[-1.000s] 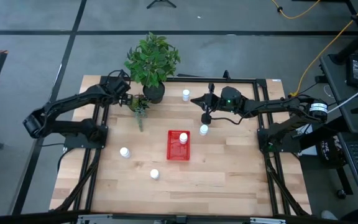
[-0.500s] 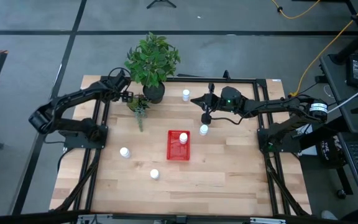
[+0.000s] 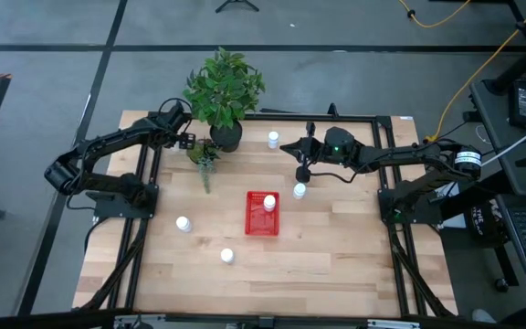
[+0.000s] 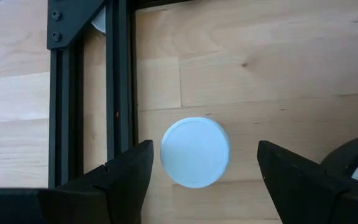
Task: Pick and place pill bottles into a basket
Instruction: Put the white medicine bottle into the red bin
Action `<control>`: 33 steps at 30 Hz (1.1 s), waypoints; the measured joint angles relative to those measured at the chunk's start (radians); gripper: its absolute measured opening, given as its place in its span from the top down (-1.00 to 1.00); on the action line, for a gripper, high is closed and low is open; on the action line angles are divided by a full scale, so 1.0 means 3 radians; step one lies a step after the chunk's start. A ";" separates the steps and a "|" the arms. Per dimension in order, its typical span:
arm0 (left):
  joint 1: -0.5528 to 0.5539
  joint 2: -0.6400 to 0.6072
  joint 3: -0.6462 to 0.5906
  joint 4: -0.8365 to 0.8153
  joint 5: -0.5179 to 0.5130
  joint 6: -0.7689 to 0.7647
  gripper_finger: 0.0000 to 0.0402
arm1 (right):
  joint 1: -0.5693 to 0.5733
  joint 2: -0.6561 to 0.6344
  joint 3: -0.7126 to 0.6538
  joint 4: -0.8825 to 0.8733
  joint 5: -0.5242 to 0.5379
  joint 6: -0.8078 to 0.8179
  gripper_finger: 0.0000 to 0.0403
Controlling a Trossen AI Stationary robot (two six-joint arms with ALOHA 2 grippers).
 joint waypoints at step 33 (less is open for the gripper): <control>-0.0001 -0.0001 0.0000 -0.0079 -0.0057 0.0002 -0.09 | 0.0001 0.0001 0.0002 0.0006 0.0000 0.0000 0.91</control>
